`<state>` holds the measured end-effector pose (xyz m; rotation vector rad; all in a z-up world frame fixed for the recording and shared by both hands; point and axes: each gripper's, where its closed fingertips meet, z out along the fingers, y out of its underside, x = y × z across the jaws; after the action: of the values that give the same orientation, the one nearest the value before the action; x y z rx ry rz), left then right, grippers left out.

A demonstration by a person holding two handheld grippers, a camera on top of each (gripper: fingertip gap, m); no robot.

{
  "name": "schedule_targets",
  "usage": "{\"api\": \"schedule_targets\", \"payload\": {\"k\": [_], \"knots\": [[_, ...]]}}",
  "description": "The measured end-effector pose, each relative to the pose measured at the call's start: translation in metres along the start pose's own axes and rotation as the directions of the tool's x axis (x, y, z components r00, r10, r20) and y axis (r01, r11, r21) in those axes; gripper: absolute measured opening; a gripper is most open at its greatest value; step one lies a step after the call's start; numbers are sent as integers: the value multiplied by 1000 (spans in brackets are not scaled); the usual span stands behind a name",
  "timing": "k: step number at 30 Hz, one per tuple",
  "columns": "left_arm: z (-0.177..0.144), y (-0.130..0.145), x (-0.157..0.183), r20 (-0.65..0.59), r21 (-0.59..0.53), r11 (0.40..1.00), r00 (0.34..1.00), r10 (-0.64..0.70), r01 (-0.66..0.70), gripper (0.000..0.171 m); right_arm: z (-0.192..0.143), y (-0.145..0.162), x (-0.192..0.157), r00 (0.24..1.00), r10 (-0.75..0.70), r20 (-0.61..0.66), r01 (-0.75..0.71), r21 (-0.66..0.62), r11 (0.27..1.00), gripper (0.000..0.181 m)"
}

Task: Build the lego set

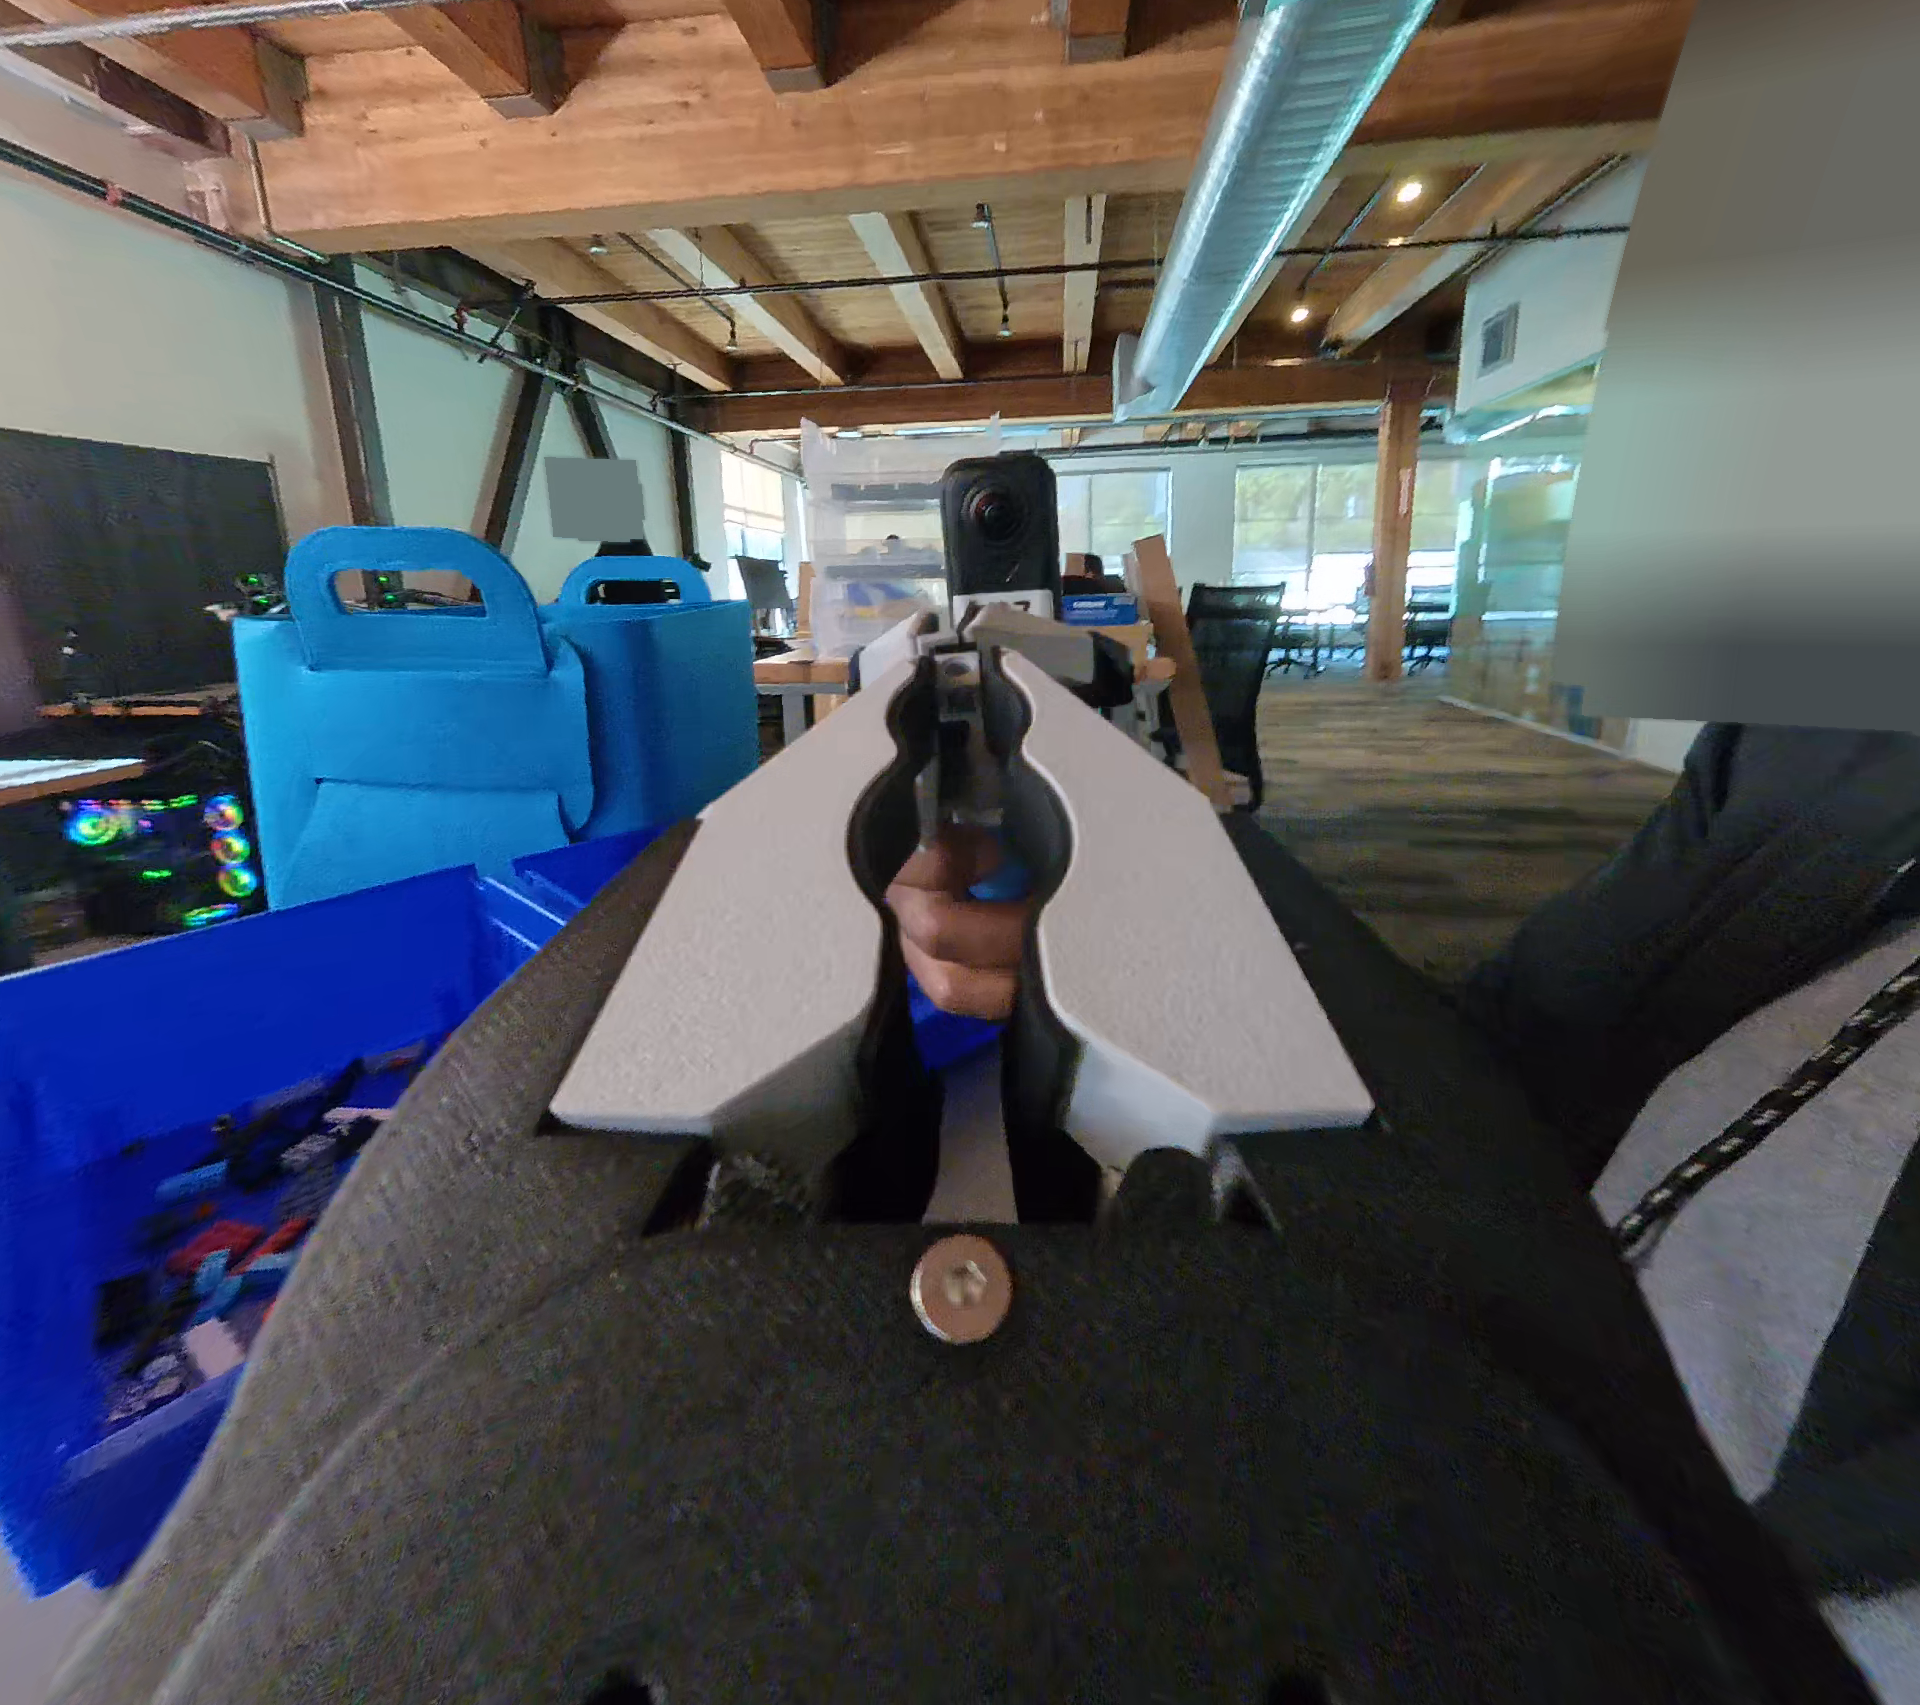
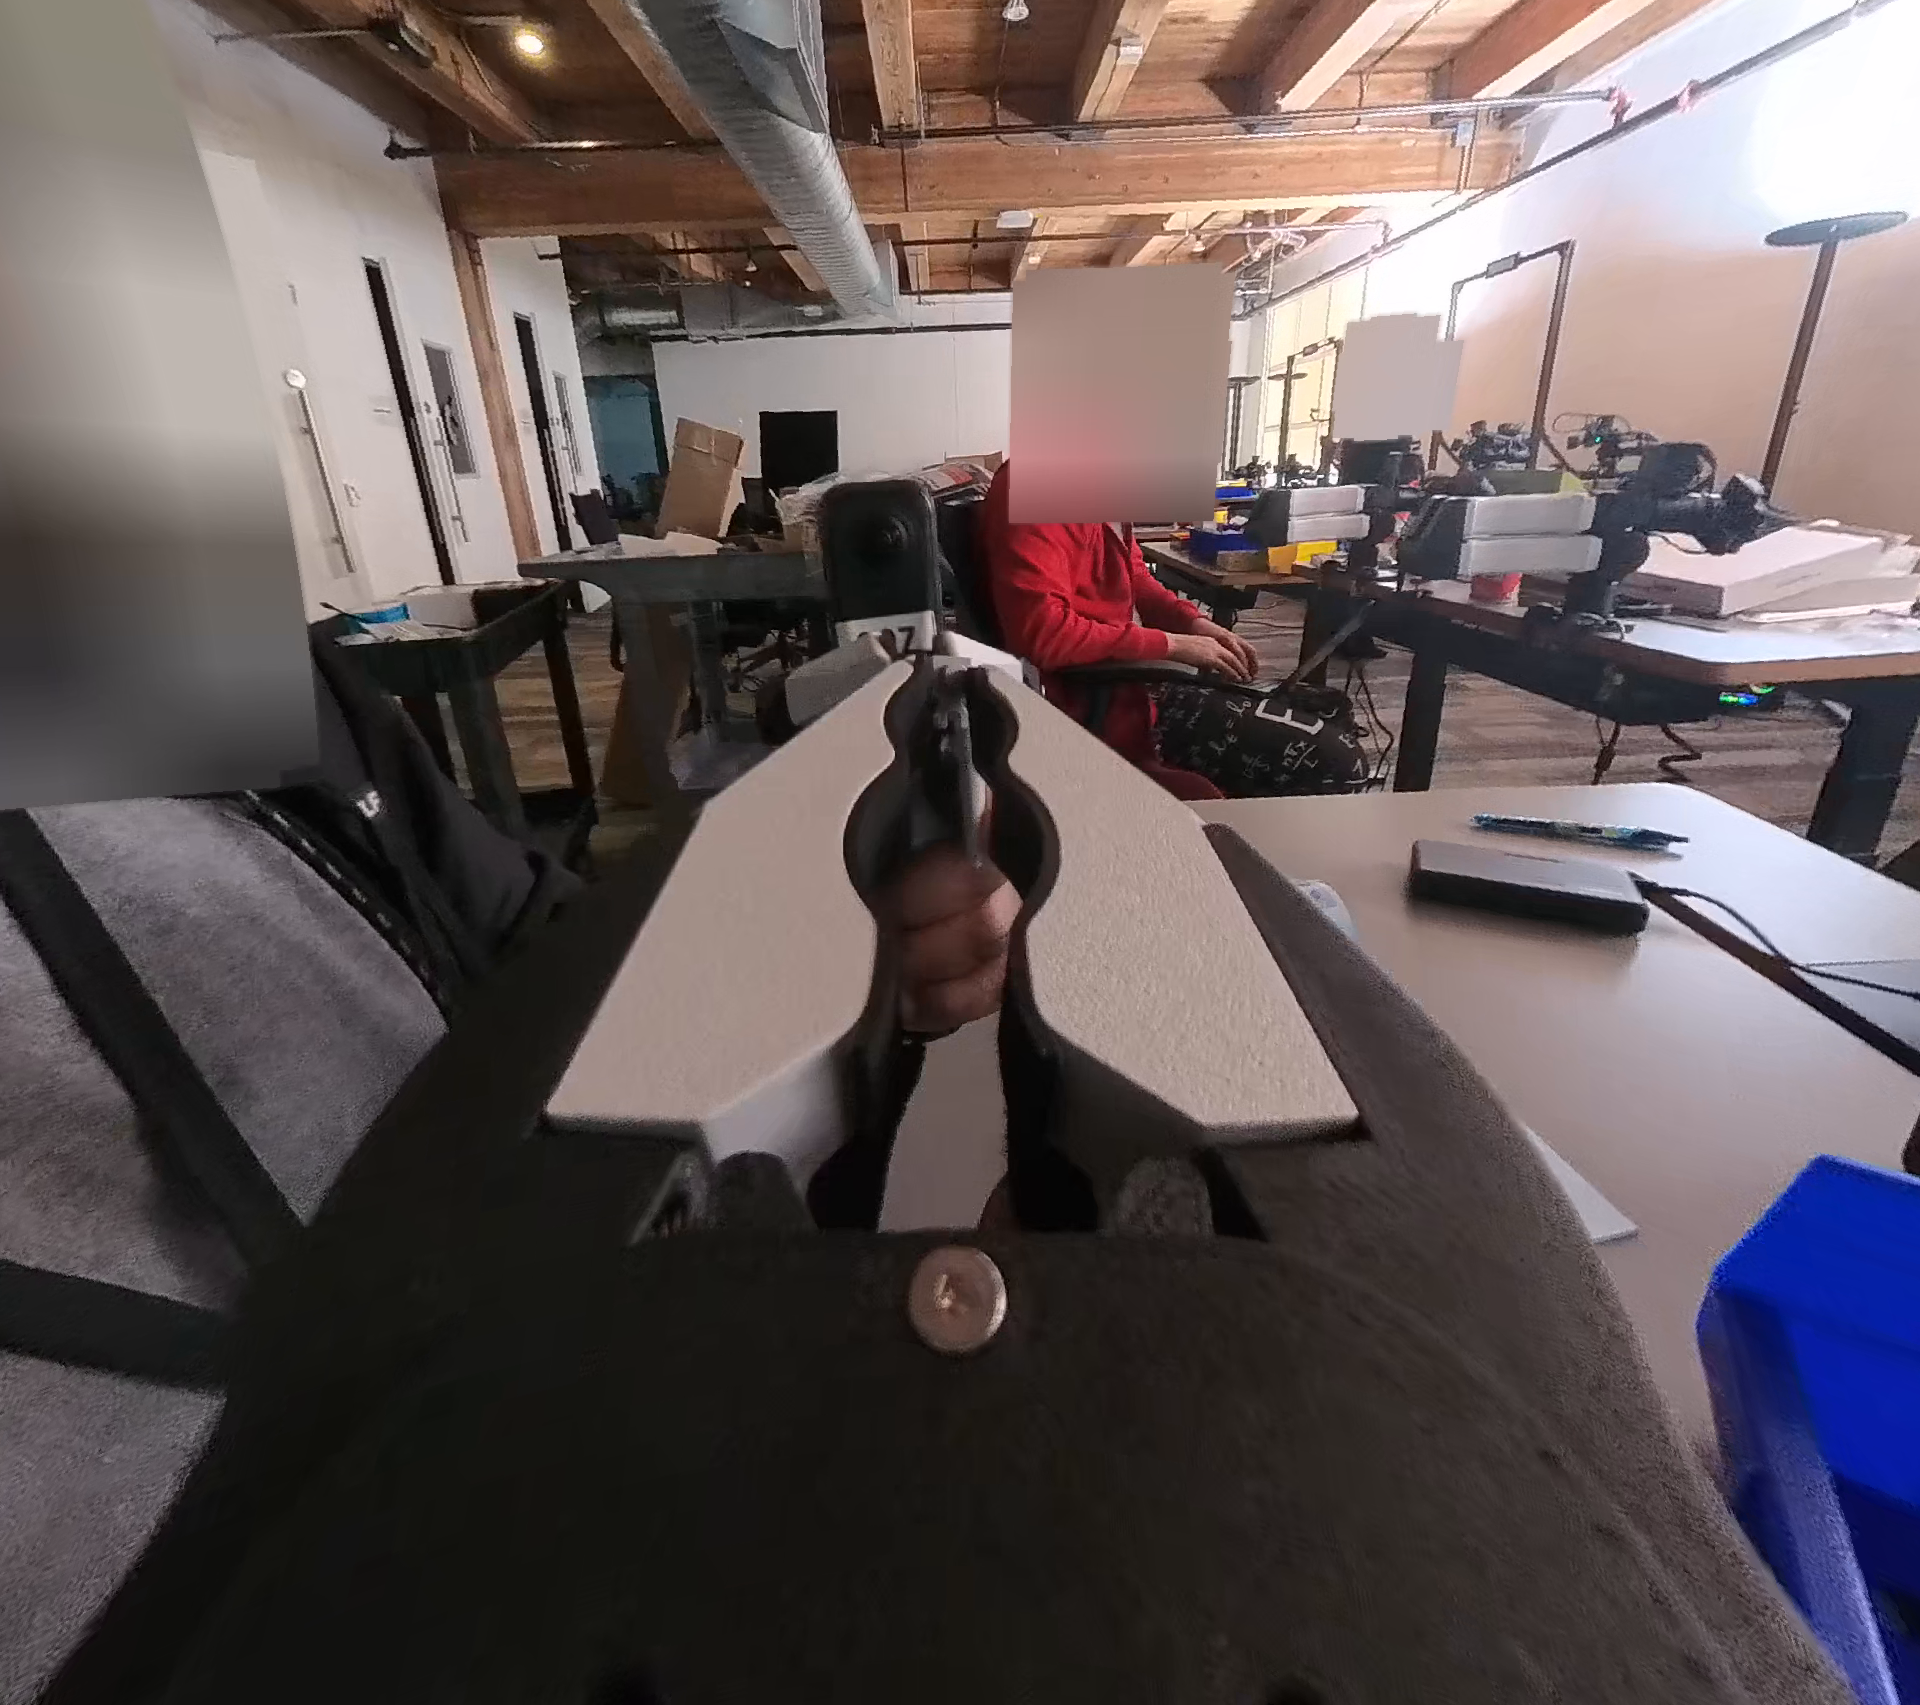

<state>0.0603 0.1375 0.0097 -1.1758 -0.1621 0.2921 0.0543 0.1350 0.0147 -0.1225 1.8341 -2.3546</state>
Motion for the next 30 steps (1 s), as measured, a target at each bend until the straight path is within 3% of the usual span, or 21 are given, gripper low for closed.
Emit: {"api": "schedule_targets", "payload": {"k": [5, 30], "knots": [[2, 0, 3, 20, -37, 998, 998, 58, -57, 8, 4, 0, -10, 999, -25, 33, 25, -1, 1000, 8], [6, 4, 9, 30, -109, 993, 998, 50, -46, 8, 0, 2, -13, 993, -118, 2, 118, -58, 991, 7]]}}
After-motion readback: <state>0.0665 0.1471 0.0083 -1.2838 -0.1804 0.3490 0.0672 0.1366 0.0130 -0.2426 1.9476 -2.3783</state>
